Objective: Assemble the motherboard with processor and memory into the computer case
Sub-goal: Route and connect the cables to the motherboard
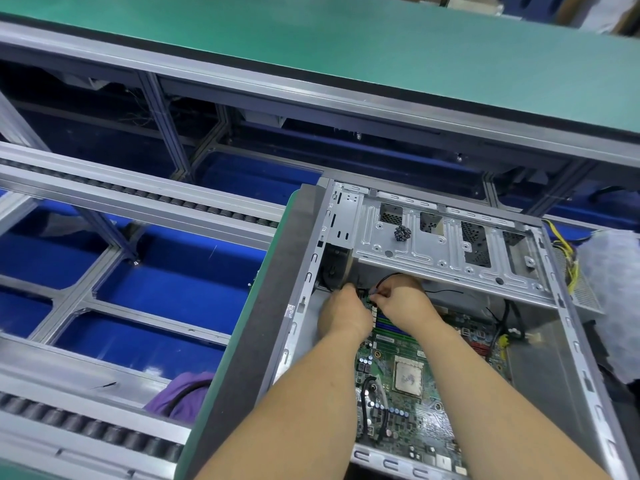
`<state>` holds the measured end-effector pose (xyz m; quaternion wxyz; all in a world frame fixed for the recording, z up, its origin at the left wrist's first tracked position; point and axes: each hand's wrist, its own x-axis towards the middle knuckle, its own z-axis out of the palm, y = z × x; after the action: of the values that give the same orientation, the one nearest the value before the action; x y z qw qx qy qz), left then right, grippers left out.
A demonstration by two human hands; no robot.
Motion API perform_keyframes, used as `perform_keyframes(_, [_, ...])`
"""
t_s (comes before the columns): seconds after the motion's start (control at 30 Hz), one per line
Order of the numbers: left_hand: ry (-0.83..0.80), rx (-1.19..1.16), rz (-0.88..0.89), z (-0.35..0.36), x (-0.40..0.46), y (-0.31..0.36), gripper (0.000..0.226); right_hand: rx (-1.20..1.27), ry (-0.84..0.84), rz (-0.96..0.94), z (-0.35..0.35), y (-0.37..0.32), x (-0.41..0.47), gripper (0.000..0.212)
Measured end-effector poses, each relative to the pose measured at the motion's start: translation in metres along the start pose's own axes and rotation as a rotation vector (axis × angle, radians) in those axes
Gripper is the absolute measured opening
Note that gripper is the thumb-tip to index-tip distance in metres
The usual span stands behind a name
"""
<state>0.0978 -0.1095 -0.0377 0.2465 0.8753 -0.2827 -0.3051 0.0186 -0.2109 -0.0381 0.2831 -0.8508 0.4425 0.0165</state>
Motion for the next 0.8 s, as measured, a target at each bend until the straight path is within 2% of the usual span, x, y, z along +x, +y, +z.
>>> perform_keyframes(0.2, [0.005,-0.007,-0.004,0.001,0.001,-0.001,0.032,-0.112,-0.068,0.036,-0.004,-0.01,0.004,0.011])
perform_keyframes(0.4, [0.003,-0.016,-0.009,0.001,0.002,-0.001,0.03,-0.114,-0.121,0.122,-0.003,-0.017,0.006,0.011])
perform_keyframes(0.7, [-0.027,-0.054,-0.023,-0.002,0.0,0.001,0.032,-0.104,-0.121,0.17,-0.004,-0.021,0.006,0.013])
perform_keyframes(0.8, [-0.037,-0.097,-0.025,-0.006,-0.003,0.005,0.035,-0.067,-0.085,0.128,-0.004,-0.014,0.0,0.02])
